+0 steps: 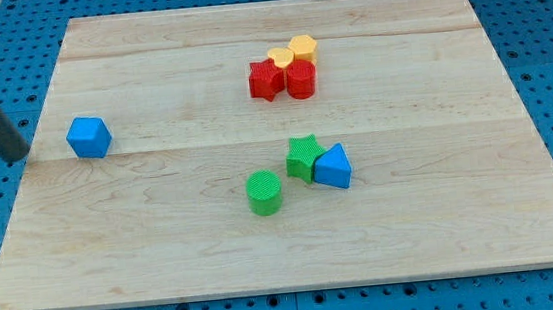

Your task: Push the blue cube to the left of the green circle

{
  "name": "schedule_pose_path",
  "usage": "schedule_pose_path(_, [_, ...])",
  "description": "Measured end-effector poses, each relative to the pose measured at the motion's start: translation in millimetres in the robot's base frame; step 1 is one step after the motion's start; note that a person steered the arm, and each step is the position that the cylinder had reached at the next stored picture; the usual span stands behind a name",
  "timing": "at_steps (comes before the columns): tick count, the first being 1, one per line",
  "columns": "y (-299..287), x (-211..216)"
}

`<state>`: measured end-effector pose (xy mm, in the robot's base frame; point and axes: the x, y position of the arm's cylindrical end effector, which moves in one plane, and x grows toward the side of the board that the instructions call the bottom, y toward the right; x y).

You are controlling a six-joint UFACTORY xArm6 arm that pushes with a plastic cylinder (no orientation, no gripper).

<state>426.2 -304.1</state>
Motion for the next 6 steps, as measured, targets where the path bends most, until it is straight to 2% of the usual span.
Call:
schedule_pose_path(1, [31,-24])
schedule_pose_path(2, [71,-24])
schedule_pose_path(5, [80,-22])
schedule_pose_path(6, [110,2])
